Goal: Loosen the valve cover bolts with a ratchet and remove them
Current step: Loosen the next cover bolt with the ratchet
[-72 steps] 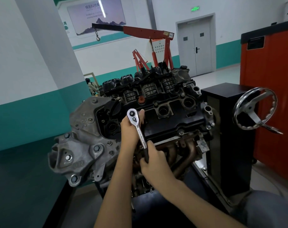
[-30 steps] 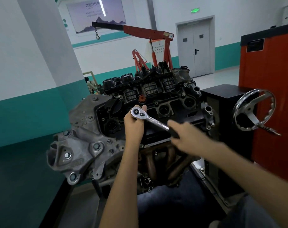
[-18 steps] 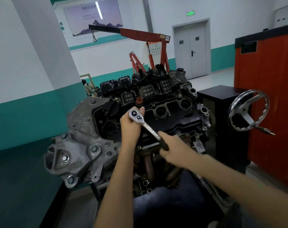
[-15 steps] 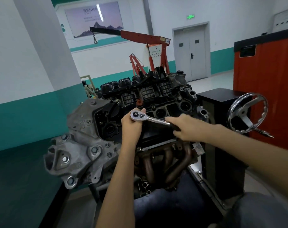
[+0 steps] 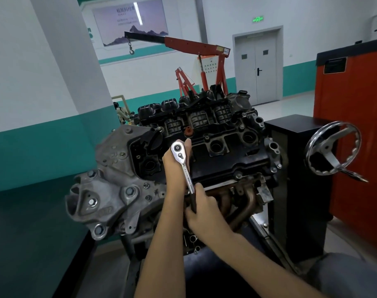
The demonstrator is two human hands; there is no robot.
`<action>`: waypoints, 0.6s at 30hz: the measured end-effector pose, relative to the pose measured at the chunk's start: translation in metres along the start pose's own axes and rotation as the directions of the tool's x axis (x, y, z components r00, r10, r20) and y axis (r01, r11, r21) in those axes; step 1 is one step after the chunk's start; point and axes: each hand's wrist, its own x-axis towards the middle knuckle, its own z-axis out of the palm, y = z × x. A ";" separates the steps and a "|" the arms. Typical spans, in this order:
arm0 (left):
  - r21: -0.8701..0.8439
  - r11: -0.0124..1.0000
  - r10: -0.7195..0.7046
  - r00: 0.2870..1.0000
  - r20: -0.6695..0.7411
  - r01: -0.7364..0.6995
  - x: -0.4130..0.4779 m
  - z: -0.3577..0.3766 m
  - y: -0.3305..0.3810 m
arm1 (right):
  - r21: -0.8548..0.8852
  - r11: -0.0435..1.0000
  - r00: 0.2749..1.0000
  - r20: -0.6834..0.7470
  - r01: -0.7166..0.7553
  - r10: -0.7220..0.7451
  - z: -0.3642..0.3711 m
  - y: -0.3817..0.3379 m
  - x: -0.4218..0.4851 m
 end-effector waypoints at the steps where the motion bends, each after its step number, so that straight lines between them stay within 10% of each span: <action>1: 0.033 0.999 -0.001 1.000 0.008 0.001 0.001 -0.001 -0.001 | -0.028 1.000 1.000 0.005 0.000 0.000 -0.008 0.002 0.001; 6: 0.073 0.992 0.092 0.984 0.154 -0.105 0.005 -0.008 -0.003 | -0.410 0.898 0.972 0.225 0.159 -0.069 -0.105 0.015 0.030; 11: 0.025 0.997 0.069 0.986 0.153 -0.074 0.005 -0.013 -0.002 | -0.796 0.485 0.932 0.324 0.362 -0.163 -0.163 -0.007 0.086; 14: -0.032 0.997 0.072 0.992 0.108 -0.069 0.000 -0.010 -0.005 | -0.762 0.598 0.968 0.171 0.248 -0.183 -0.135 0.007 0.061; 18: -0.007 0.996 0.087 0.995 0.048 -0.086 -0.005 0.001 0.000 | -0.237 0.971 1.000 -0.018 -0.007 0.003 -0.055 0.016 0.001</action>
